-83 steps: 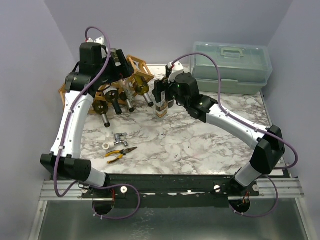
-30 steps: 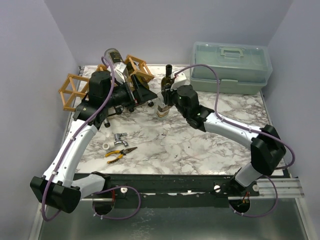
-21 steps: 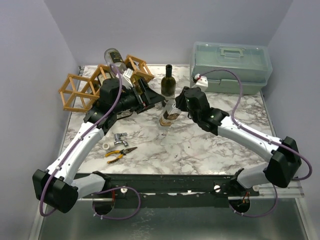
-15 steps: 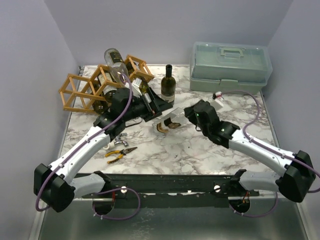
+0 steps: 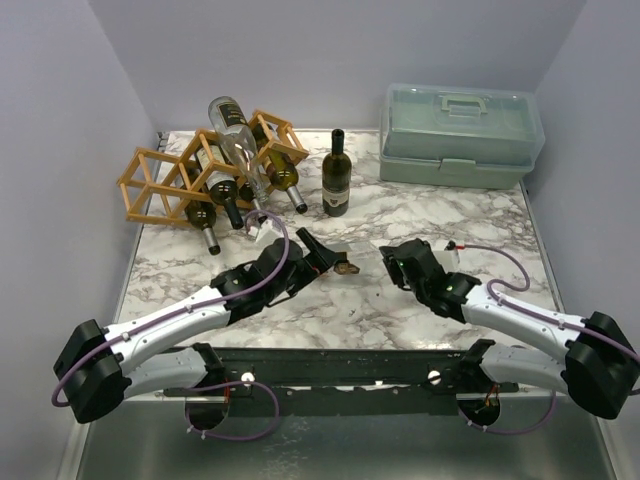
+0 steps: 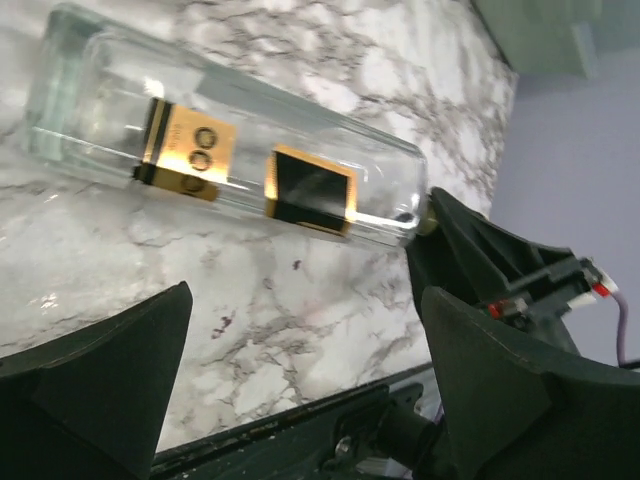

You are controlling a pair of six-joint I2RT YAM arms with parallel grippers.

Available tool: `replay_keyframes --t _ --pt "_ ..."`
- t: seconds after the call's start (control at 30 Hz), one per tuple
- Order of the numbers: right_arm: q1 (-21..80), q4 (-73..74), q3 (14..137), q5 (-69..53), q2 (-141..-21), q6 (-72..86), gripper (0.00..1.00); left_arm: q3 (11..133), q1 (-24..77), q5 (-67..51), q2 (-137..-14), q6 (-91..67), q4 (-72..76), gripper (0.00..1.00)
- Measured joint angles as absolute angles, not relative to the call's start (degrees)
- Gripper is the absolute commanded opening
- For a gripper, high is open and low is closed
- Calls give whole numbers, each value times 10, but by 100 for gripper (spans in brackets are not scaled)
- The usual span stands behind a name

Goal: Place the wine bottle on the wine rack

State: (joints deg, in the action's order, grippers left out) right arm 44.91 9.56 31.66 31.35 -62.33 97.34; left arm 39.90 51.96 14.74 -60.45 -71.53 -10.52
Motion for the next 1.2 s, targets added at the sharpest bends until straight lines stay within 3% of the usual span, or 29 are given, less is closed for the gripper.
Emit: replay_keyframes --t 0.07,0.17,0.3,0.47,0.5,0.67,0.93,1.2 --pt "449 84 309 301 -639 997 4 381 519 162 -611 -749 -112 99" --pt "449 67 301 277 -650 1010 18 359 519 177 -621 -797 -124 99" --pt "449 39 278 246 -652 1011 47 335 519 196 -621 -844 -127 99" --pt "449 28 258 194 -681 964 92 331 516 209 -637 -887 -131 99" --pt "449 32 255 185 -688 947 96 331 516 209 -643 -891 -130 99" --pt "449 49 255 174 -678 822 100 331 510 208 -665 -909 -130 99" --pt "449 82 280 136 -560 571 100 335 507 204 -668 -926 -135 99" --pt "387 48 420 37 -696 408 100 360 506 190 -710 -927 -144 99"
